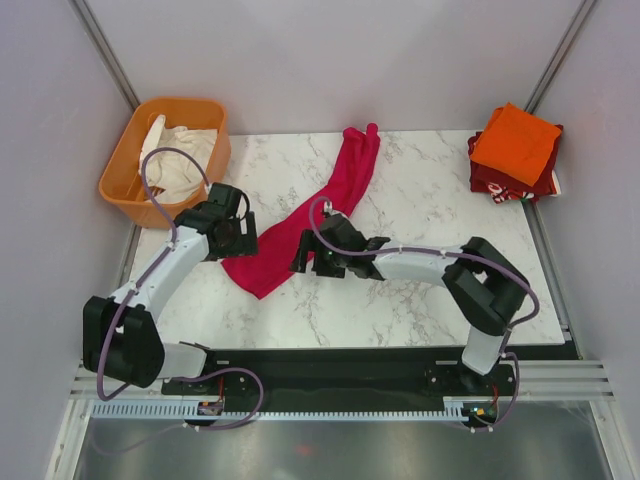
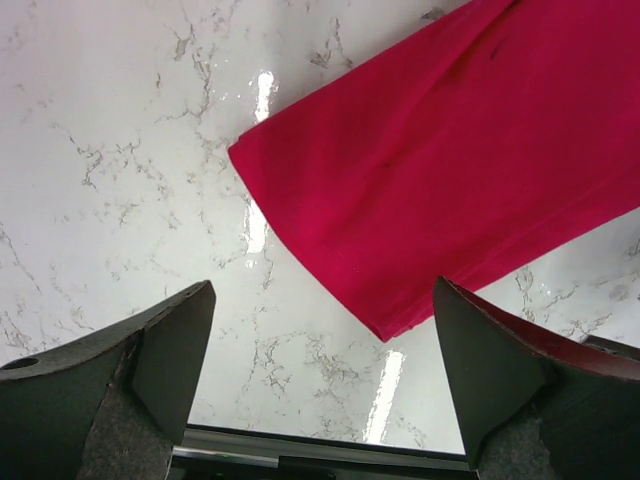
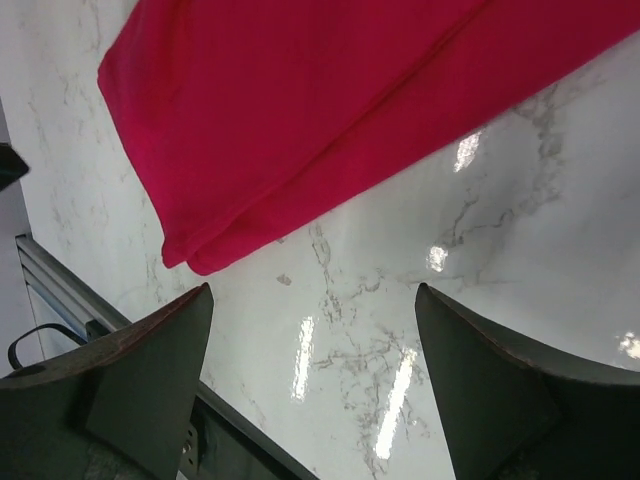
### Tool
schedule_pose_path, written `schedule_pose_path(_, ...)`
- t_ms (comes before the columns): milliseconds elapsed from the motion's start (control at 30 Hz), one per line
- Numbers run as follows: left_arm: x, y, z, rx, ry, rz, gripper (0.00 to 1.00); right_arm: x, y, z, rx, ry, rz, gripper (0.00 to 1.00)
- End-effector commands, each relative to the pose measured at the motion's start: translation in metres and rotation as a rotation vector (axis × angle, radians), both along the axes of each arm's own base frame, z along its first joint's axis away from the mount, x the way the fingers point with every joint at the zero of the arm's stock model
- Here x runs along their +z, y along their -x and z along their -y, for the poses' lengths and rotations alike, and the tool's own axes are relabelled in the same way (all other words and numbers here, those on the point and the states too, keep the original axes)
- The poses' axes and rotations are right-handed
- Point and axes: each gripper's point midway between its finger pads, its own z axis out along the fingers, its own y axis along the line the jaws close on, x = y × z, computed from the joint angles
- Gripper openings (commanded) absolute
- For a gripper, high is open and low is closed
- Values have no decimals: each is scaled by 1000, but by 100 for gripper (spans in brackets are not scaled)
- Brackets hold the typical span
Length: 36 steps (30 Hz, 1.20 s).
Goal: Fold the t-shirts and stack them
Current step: Fold the tshirt
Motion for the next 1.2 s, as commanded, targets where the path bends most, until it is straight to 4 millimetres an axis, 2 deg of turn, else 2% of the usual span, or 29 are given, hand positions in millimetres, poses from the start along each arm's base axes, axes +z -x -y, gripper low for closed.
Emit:
schedule_pose_path(0,16,-9,-7,59,9,75,97,11,-12,-34,-40,-100,9,90)
schedule_pose_path(33,16,-9,-6,57,12,76,97,0,-13,-38,-44,-96,-3,89)
schedule_pose_path(100,16,-9,-6,57,16,76,97,-5,-14,-47,-43,-109,-12,87)
schedule_pose_path(133,17,-9,-6,57,17,79,97,-18,-12,-49,-38,-94,-33,85)
schedule_pose_path(300,20,-9,-7,61,18,88,97,-33,-8,-69,-14,-94,-41,81)
schedule_pose_path(333,20,-9,-8,63,17,89,97,-41,-8,-71,-10,-86,-46,77)
schedule_pose_path(400,20,-9,-8,63,17,90,97,-45,-6,-77,0,-102,-46,72)
schedule_pose_path(500,20,-9,-9,61,13,89,96,-56,-2,-76,7,-95,-57,52)
schedule_pose_path(533,20,-8,-9,62,12,90,97,-54,-2,-75,9,-93,-47,37)
schedule_pose_path(600,19,-8,-10,64,11,90,96,-56,-1,-64,-12,-58,-38,22)
schedule_pose_path(633,20,-8,-10,64,11,92,96,-59,-1,-58,-17,-25,-33,7)
schedule_pose_path(700,20,-8,-9,64,12,91,96,-63,-1,-38,-40,40,-47,0)
schedule_pose_path(733,19,-8,-9,64,12,90,96,-50,-7,-30,-66,40,-19,0)
schedule_pose_path(767,19,-8,-9,63,13,89,96,-56,-6,-9,-94,68,-33,0)
schedule_pose_path(800,19,-8,-9,62,15,91,96,-35,-7,2,-115,56,-4,0)
schedule_pose_path(833,19,-7,-9,60,15,87,96,-30,-6,15,-129,72,5,0)
schedule_pose_path(867,19,-7,-9,60,15,89,96,-35,1,35,-140,107,7,0)
schedule_pose_path(900,19,-7,-9,60,15,89,96,-19,7,53,-156,129,17,0)
schedule_pose_path(933,19,-7,-9,60,16,88,96,-15,10,67,-178,154,33,0)
schedule_pose_path(967,19,-7,-9,59,16,88,96,-23,18,89,-196,196,24,0)
schedule_pose_path(1000,19,-7,-8,57,22,90,96,-6,24,100,-209,180,44,0)
schedule_pose_path(1067,17,-6,-5,49,30,83,96,-9,33,124,-231,217,29,0)
schedule_pose_path(1100,16,-5,-2,43,43,76,96,-14,45,141,-234,282,-1,0)
schedule_pose_path(1133,14,-3,0,36,50,69,96,-4,46,150,-253,286,23,2)
schedule_pose_path(1167,13,-2,2,35,57,63,96,-7,50,166,-283,332,30,3)
